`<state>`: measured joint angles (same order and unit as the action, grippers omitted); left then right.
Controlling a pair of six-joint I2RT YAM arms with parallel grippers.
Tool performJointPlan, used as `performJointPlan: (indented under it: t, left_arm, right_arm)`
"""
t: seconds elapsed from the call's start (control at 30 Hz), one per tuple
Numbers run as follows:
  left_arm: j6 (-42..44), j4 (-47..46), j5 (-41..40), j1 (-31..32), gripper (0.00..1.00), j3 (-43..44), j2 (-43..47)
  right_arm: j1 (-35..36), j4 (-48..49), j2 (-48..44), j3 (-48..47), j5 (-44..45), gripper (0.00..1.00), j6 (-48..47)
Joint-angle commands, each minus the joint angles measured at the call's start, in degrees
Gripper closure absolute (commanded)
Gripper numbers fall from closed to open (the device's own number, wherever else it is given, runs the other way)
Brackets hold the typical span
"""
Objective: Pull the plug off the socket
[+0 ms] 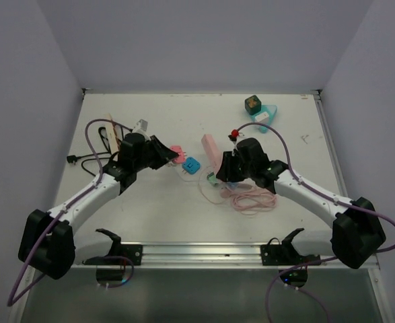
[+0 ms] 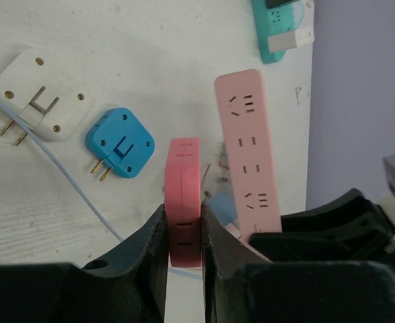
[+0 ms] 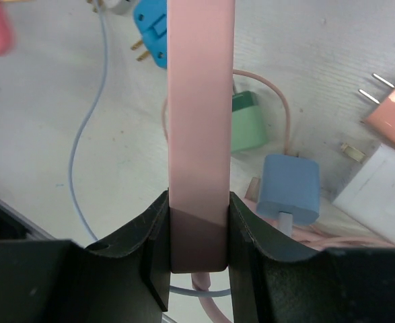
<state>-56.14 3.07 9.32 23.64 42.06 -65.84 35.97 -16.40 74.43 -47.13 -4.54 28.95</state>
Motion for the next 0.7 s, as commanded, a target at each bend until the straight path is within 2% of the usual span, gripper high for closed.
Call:
performJointPlan:
  t: [0.0,0.2,0.3,0.33,0.4,0.43,0.53,0.67]
  left_arm:
    - [1.91,-9.04,4.65,-0.35,0.76,-1.2,-5.07]
    - [3.14,-15.37,7.28,-0.35,0.72,1.52,-17.55]
    - [2.71,-18.18,10.27,-0.26,0.64,2.49,-23.18]
    - [2.53,-18.88,11.23,-0.26,0.55,2.32,-24.67]
    - [2.53,-19.51,11.07,-0.26,0.45,1.97,-24.77]
    - [2.87,-18.9,10.2,-0.26,0.37,1.8,-23.73]
    - [4.98,-16.18,6.78,-0.35,0.26,2.23,-19.7]
    - [8.32,-8.55,1.5,-0.78,0.16,3.46,-12.83]
  right_arm:
    - [0.24,5.59,-2.98,-3.49,-4.86,1.0,-0.65]
    - [0.25,7.52,-4.21,-2.35,-6.54,1.0,1.28]
    - [0.33,7.97,-4.12,-2.35,-7.68,1.0,1.46]
    - [0.42,8.05,-4.12,-2.35,-7.94,1.0,1.46]
    - [0.51,8.49,-3.86,-2.52,-9.17,1.0,1.2]
    - [0.68,8.49,-3.77,-2.61,-9.35,1.0,1.11]
    - [0.95,8.49,-2.89,-3.23,-10.66,1.0,0.67]
    - [1.74,9.02,-0.7,-4.54,-12.16,1.0,0.67]
